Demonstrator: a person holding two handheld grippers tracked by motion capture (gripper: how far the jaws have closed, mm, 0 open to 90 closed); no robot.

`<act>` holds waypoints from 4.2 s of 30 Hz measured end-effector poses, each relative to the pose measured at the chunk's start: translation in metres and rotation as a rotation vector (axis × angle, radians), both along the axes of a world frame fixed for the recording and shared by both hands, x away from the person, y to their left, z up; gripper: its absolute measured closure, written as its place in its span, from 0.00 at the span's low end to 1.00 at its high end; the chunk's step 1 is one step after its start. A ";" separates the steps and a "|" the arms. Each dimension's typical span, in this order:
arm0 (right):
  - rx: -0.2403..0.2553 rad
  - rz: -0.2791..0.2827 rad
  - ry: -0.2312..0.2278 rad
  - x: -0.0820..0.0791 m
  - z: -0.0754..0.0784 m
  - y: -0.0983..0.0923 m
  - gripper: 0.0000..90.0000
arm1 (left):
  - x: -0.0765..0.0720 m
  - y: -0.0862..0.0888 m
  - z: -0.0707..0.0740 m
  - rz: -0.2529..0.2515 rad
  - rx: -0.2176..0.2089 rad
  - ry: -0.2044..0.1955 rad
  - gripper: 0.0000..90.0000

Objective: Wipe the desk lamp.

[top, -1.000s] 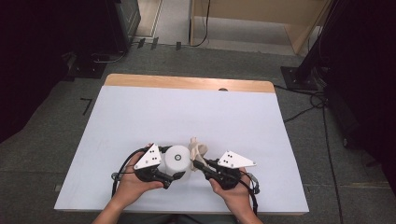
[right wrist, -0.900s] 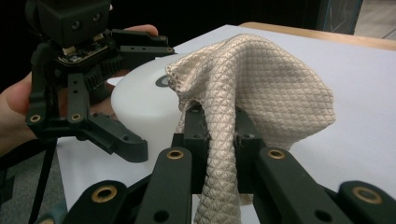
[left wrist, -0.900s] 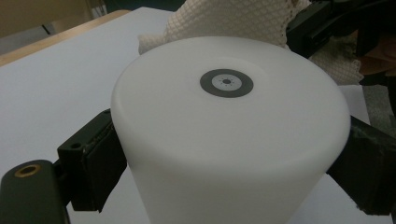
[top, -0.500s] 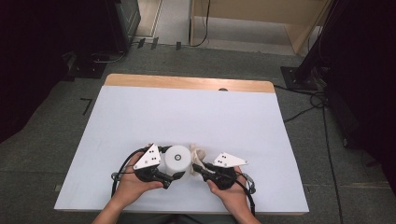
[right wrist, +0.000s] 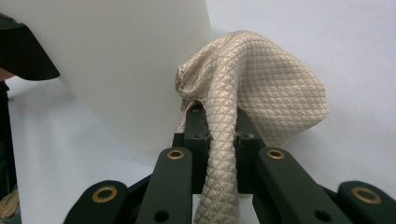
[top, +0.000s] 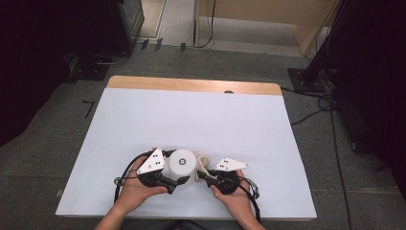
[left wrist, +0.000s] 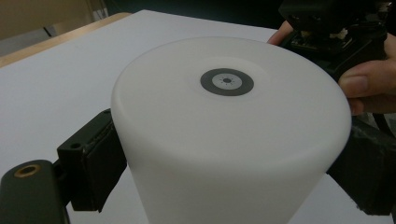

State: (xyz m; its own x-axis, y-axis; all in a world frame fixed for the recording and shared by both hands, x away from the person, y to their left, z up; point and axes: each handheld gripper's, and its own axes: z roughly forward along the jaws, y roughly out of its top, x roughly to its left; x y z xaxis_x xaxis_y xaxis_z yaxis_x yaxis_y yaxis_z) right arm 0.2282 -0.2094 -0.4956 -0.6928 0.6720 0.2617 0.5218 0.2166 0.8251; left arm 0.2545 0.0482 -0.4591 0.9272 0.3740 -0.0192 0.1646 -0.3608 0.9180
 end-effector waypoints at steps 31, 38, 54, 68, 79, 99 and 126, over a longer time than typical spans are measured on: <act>0.042 -0.001 -0.113 -0.013 0.034 -0.002 0.90 | -0.003 -0.002 -0.001 0.045 -0.002 0.006 0.09; 0.005 0.007 -0.019 -0.003 0.011 0.001 0.90 | -0.007 -0.003 0.002 0.082 0.012 0.009 0.09; 0.006 0.008 -0.018 -0.002 0.010 0.001 0.89 | -0.026 -0.025 0.010 0.355 0.070 0.062 0.03; 0.007 0.009 -0.022 -0.003 0.011 0.001 0.89 | -0.025 -0.024 0.011 0.326 0.098 0.052 0.09; 0.022 0.005 -0.039 -0.004 0.015 -0.003 0.89 | -0.016 -0.014 0.014 0.189 0.074 0.039 0.10; 0.059 0.029 -0.100 -0.013 0.028 -0.002 0.90 | 0.000 -0.001 0.009 -0.012 0.075 0.047 0.10; 0.050 0.048 -0.091 -0.013 0.027 -0.001 0.90 | -0.001 -0.003 0.008 -0.013 0.081 0.063 0.09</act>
